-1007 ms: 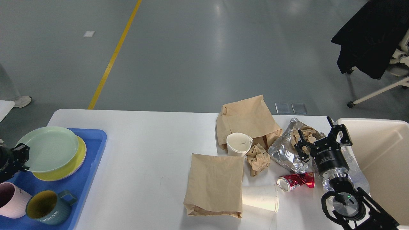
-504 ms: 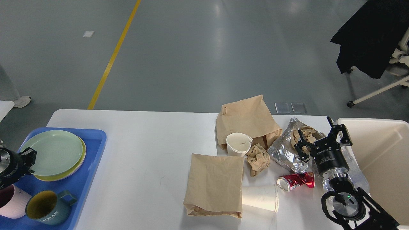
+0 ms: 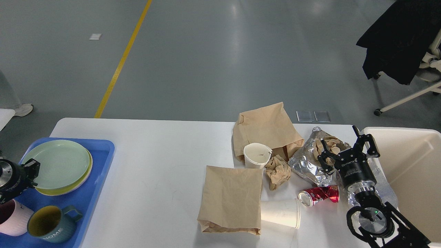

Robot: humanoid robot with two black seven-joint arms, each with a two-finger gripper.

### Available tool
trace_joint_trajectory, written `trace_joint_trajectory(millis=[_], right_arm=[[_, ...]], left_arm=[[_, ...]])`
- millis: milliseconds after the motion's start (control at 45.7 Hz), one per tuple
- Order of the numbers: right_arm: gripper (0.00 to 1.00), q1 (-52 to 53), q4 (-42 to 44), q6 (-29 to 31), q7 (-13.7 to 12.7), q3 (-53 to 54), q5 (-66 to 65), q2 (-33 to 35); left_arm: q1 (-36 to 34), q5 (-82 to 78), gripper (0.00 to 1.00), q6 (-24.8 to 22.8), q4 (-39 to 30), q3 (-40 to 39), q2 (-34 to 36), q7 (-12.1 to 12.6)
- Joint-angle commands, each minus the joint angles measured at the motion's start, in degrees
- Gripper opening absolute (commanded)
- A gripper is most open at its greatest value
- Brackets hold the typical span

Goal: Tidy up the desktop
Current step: 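Release the plate and raise the left gripper above the tray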

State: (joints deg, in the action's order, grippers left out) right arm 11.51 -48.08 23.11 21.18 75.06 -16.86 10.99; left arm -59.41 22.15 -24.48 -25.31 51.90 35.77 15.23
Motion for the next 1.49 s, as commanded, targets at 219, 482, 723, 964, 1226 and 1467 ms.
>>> trace_joint_trajectory(millis=[219,482,723,964,1226,1467], right_arm=[[1.00,0.00,0.00,0.00,0.00,0.00,-0.10,0.00],[1.00,0.00,0.00,0.00,0.00,0.00,0.07,0.00],[1.00,0.00,0.00,0.00,0.00,0.00,0.07,0.00],[1.00,0.00,0.00,0.00,0.00,0.00,0.07,0.00],[1.00,0.00,0.00,0.00,0.00,0.00,0.07,0.00],[1.00,0.00,0.00,0.00,0.00,0.00,-0.10,0.00]], left_arm=[[-0.18,0.09,0.52,0.13,0.00,-1.36,0.00,-0.20],[-0.09,-0.09,0.21,2.07,-1.32,-2.15,-0.70,-0.03],[-0.35,0.44,0.00,3.30,-2.47,-2.59,-0.18,-0.29],[-0.44,0.00,0.89,5.93,-2.38,-2.59,-0.09,-0.82],[-1.67,-0.09,0.93,5.58,-2.64,-2.77,0.00,0.06],[-6.33,0.00,0.96,5.58,-2.64,-16.89,3.78,-0.73]])
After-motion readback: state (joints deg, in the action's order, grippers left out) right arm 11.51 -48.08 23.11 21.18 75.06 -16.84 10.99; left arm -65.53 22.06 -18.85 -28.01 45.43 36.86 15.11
